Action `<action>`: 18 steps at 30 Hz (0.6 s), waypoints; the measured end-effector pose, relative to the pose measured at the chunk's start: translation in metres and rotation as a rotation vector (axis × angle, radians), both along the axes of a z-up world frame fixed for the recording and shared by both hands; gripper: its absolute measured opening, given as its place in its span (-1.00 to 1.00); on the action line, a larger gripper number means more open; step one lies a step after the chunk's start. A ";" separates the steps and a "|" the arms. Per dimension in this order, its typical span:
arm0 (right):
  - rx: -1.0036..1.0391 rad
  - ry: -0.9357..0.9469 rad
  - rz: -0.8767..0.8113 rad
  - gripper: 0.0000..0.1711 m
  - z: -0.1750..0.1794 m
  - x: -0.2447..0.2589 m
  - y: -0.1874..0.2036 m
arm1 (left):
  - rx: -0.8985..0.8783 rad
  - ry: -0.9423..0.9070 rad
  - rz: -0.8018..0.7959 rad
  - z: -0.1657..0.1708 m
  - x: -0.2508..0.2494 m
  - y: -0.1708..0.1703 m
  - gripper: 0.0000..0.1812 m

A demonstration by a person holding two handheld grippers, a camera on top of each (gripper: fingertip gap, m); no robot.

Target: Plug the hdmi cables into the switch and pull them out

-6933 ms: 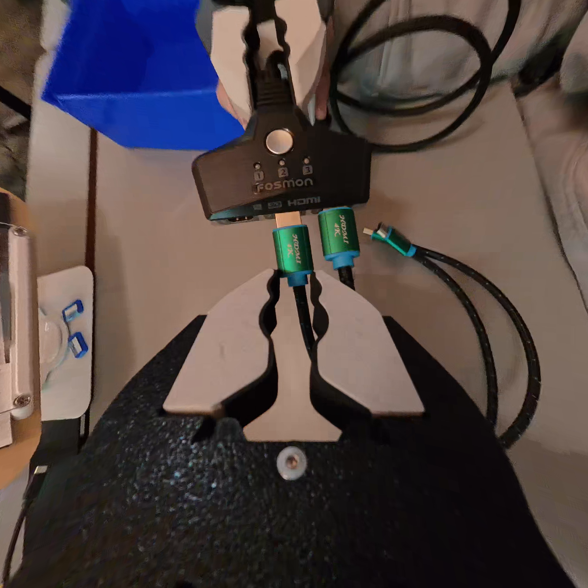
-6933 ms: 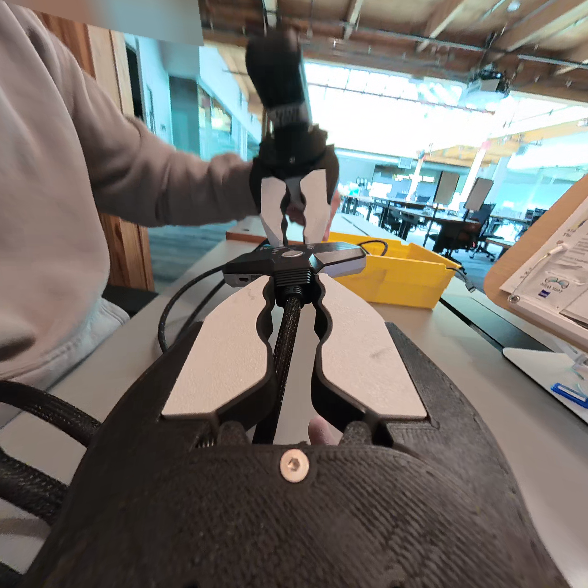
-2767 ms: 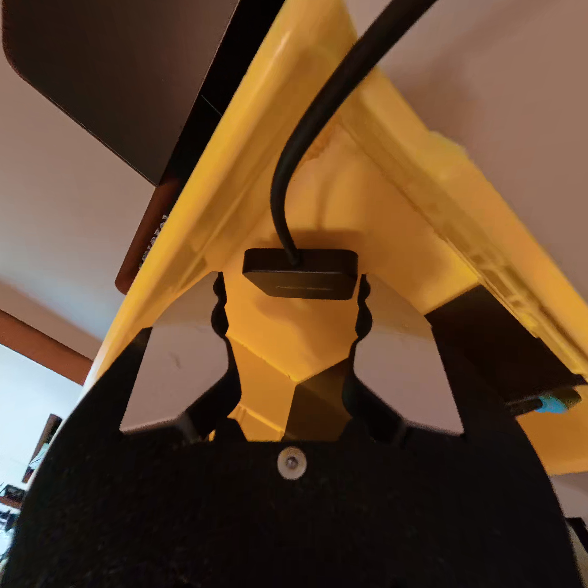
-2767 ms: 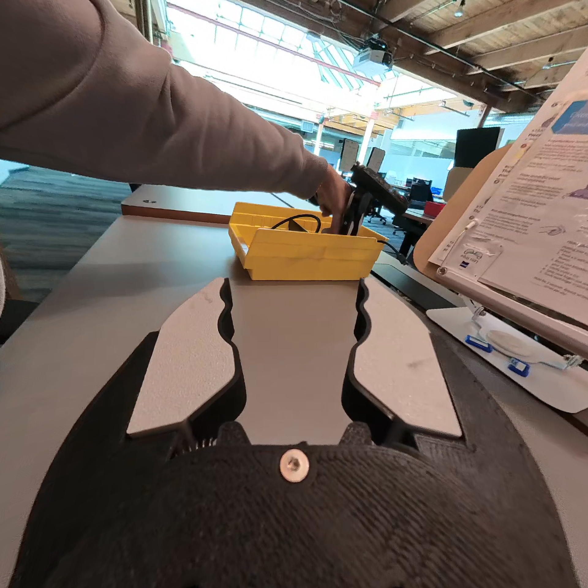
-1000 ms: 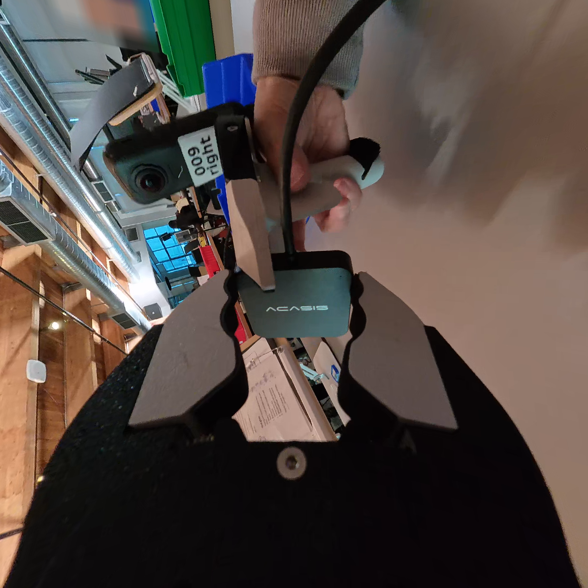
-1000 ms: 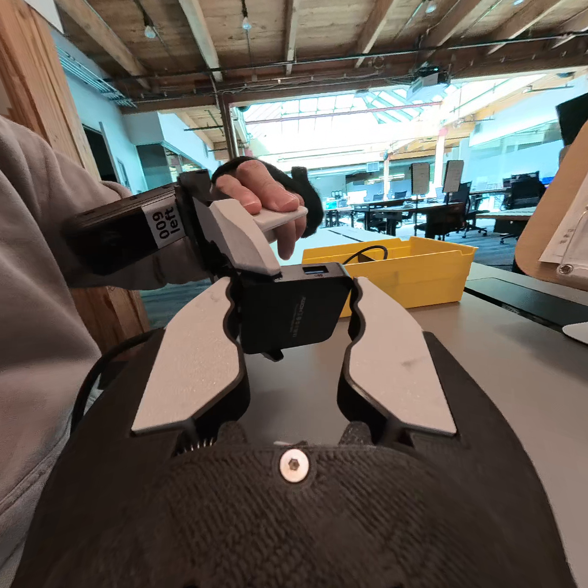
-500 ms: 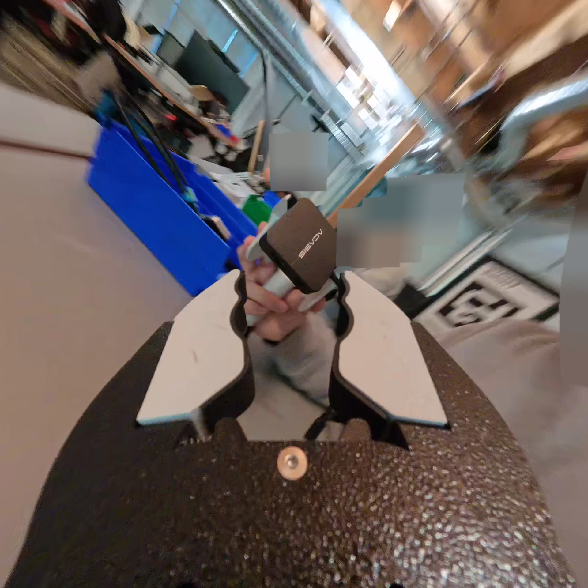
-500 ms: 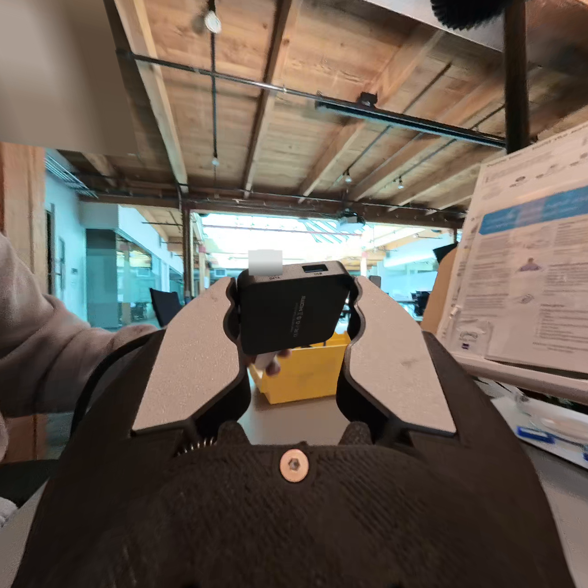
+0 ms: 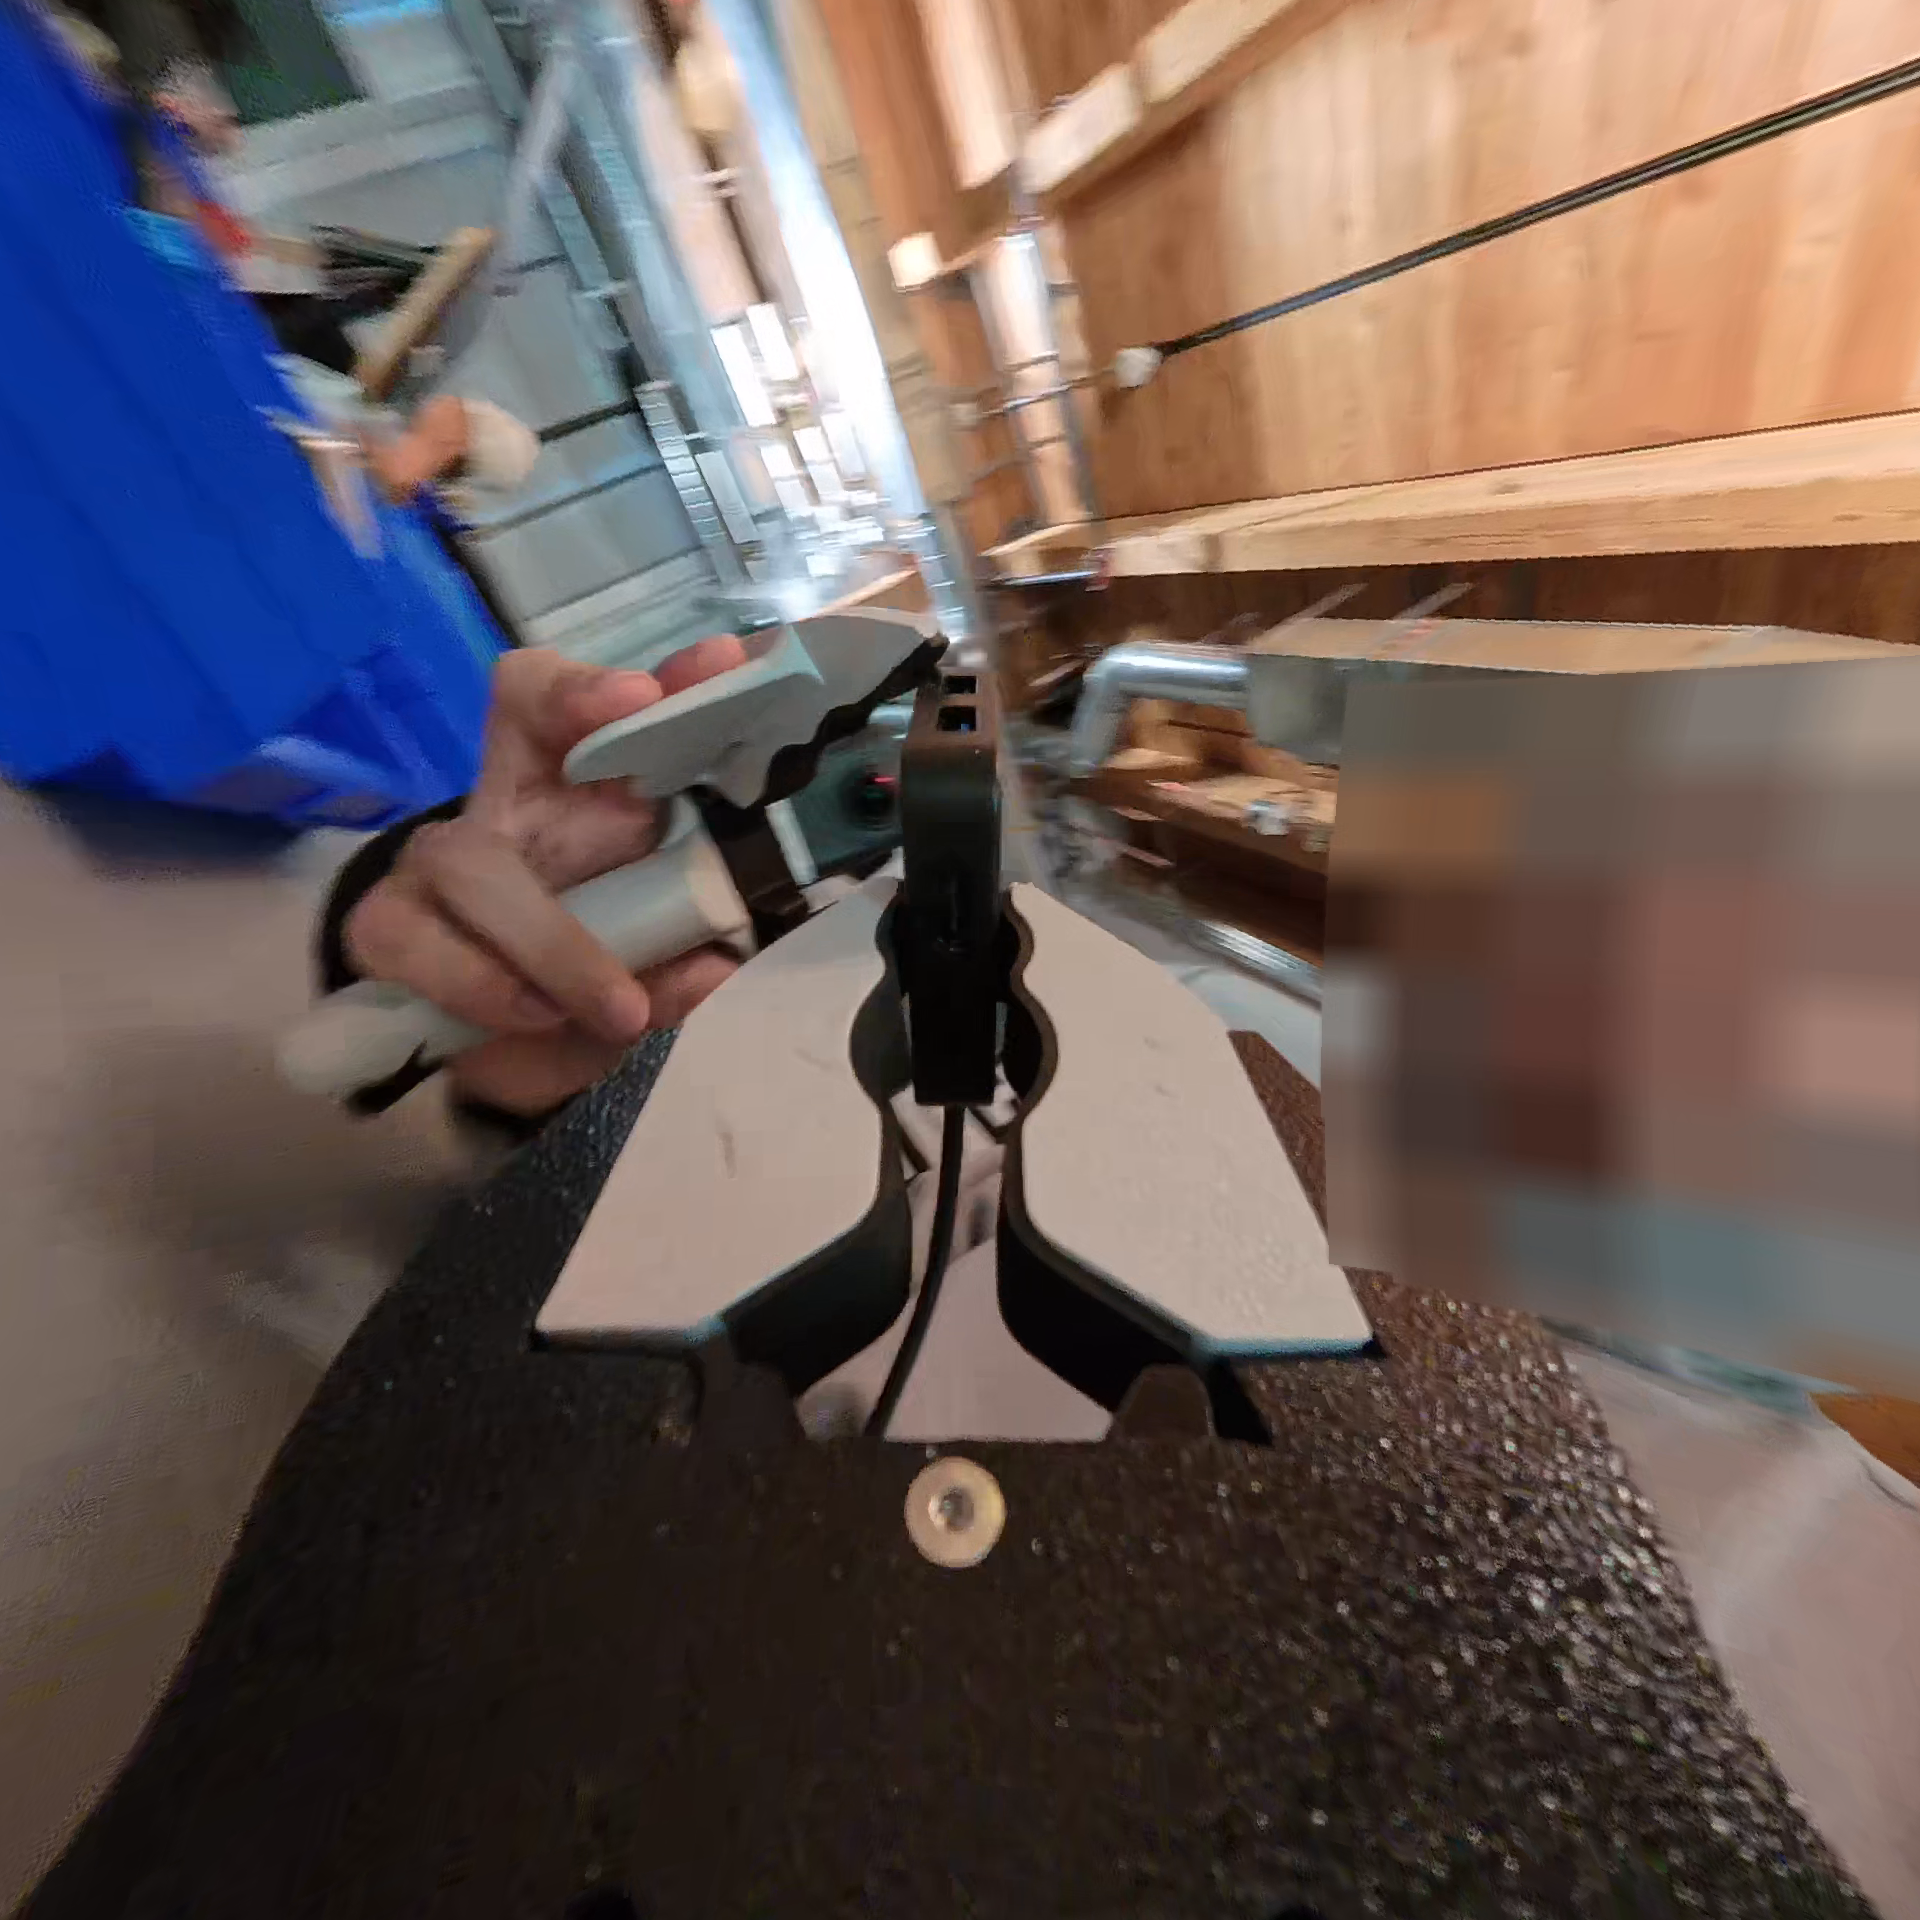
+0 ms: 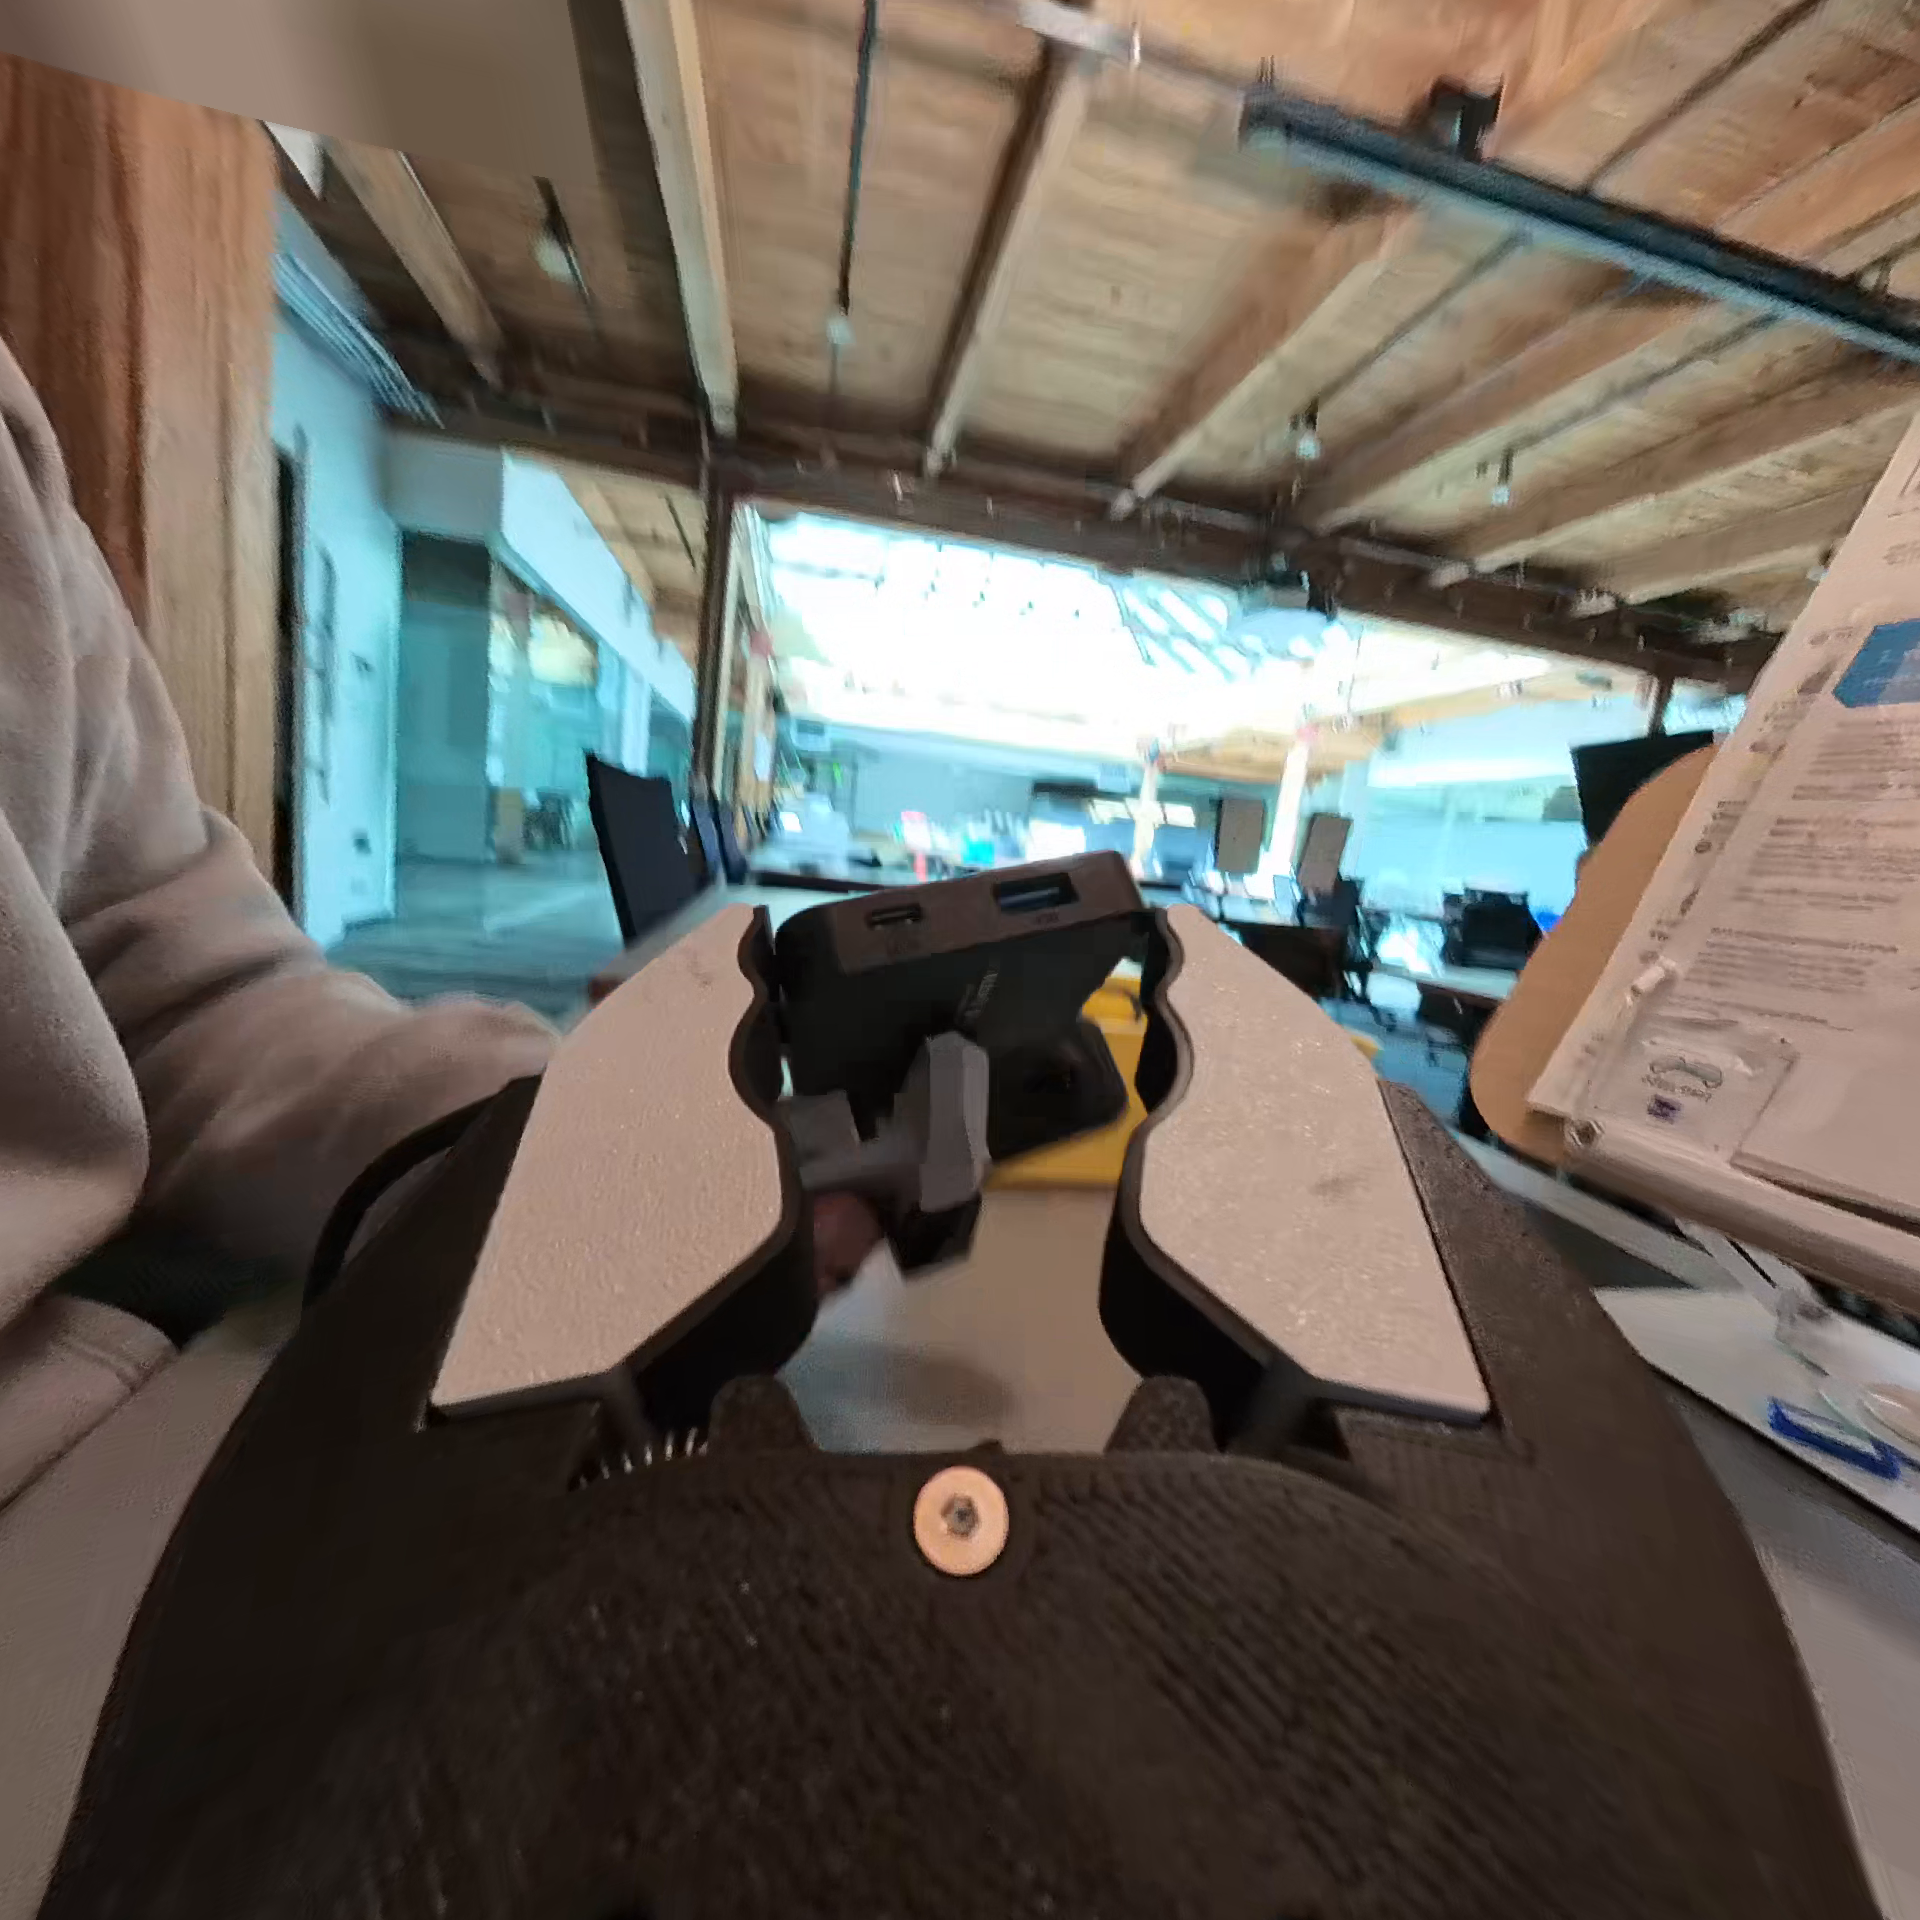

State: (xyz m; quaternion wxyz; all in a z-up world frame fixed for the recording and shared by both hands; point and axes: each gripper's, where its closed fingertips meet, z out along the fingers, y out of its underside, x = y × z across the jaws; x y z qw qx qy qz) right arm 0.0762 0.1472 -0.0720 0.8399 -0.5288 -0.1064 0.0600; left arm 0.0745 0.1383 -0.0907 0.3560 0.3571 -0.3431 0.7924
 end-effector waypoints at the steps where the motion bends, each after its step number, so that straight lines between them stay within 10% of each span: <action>1: -0.062 -0.027 -0.030 -0.21 -0.008 0.004 0.002 | 0.078 0.033 0.015 -0.006 0.003 0.004 -0.85; 8: -0.357 -0.343 -0.210 0.03 -0.052 0.006 0.015 | 0.398 0.176 -0.031 -0.034 -0.010 0.031 -0.85; 18: -0.405 -0.350 -0.101 -0.12 -0.065 -0.014 0.023 | 0.500 0.223 -0.055 -0.048 -0.018 0.023 -0.85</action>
